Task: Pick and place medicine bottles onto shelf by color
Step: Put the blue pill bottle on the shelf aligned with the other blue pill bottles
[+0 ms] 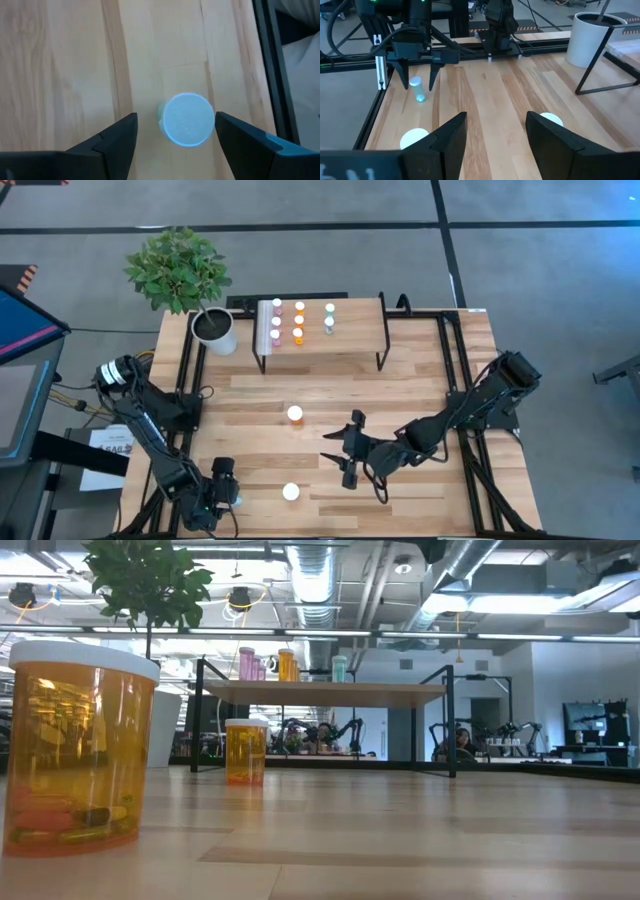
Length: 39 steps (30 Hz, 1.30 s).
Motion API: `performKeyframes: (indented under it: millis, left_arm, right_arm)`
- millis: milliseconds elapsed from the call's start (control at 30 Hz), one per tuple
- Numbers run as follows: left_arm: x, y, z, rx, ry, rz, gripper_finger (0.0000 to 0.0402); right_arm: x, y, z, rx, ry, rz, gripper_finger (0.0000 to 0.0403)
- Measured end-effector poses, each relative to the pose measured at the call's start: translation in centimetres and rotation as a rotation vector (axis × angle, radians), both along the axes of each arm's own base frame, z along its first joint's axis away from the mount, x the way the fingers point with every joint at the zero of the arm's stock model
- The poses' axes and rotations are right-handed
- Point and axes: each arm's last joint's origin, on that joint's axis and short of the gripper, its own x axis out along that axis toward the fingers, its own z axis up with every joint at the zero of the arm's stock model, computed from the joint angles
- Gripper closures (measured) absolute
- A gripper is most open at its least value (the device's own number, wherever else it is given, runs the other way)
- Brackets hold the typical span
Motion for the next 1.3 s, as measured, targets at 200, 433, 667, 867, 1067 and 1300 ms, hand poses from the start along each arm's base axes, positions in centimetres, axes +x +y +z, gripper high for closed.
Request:
performKeyframes:
  millis: [200, 433, 667, 867, 1067, 1300]
  left_arm:
    - [0.2, 0.1, 0.0, 0.001, -0.005, -0.004, 0.0182]
    - [0.4, -0.1, 0.2, -0.018, -0.029, -0.018, 0.0226]
    - [0.7, 0.0, 0.2, -0.019, -0.030, -0.007, 0.0264]
    - [1.3, 0.4, 0.2, -0.032, -0.004, -0.011, 0.0299]
    - [1.8, 0.8, 0.4, -0.042, 0.020, -0.027, 0.0317]
    - [2.6, 1.8, 3.5, -0.042, -0.066, -0.052, 0.0305]
  right_arm:
    - [0.0, 0.0, 0.0, 0.000, 0.000, 0.000, 0.0181]
    - [0.0, 0.0, 0.0, 0.000, 0.000, 0.000, 0.0181]
    - [0.0, 0.0, 0.0, 0.000, 0.000, 0.000, 0.0181]
    - [0.0, 0.0, 0.0, 0.000, 0.000, 0.000, 0.0181]
    - [0.0, 0.0, 0.0, 0.000, 0.001, 0.000, 0.0181]
    - [0.0, 0.1, 0.0, 0.000, 0.000, 0.002, 0.0181]
